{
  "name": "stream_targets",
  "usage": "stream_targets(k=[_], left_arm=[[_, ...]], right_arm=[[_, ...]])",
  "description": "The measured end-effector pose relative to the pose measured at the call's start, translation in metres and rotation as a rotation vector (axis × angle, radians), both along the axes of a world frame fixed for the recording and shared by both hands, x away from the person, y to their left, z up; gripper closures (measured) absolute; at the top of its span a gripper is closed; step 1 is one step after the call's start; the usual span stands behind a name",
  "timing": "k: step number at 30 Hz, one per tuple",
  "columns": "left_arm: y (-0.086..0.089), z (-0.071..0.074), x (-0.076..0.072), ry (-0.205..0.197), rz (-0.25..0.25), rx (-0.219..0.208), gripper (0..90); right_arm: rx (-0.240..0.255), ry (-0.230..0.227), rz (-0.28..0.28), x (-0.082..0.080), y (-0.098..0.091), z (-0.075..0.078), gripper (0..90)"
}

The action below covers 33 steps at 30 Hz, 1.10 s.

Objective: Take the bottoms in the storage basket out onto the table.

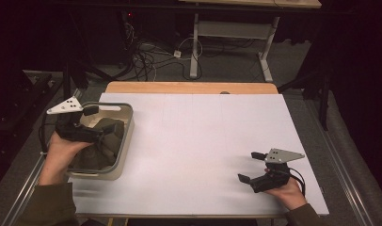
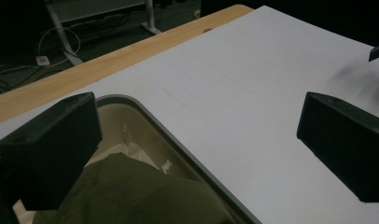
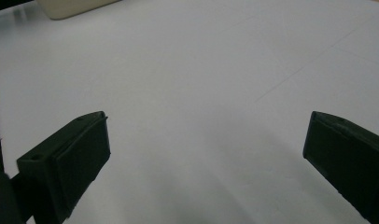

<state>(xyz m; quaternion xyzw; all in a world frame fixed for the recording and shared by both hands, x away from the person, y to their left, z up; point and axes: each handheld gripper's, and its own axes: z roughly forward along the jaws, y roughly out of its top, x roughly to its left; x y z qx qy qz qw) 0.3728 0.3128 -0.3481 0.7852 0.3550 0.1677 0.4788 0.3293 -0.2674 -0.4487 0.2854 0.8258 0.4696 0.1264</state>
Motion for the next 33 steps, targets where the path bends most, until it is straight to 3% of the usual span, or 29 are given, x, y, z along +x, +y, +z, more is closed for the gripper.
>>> stream_targets(k=[19,33], left_arm=[[0.008,-0.014,0.003,0.044,0.04,0.003,0.0],[0.007,-0.032,0.005,0.098,0.074,0.05,0.0]], right_arm=[[-0.008,0.003,-0.001,0.0,0.0,-0.001,1.3],[-0.018,0.001,0.004,0.0,0.001,-0.002,1.3]])
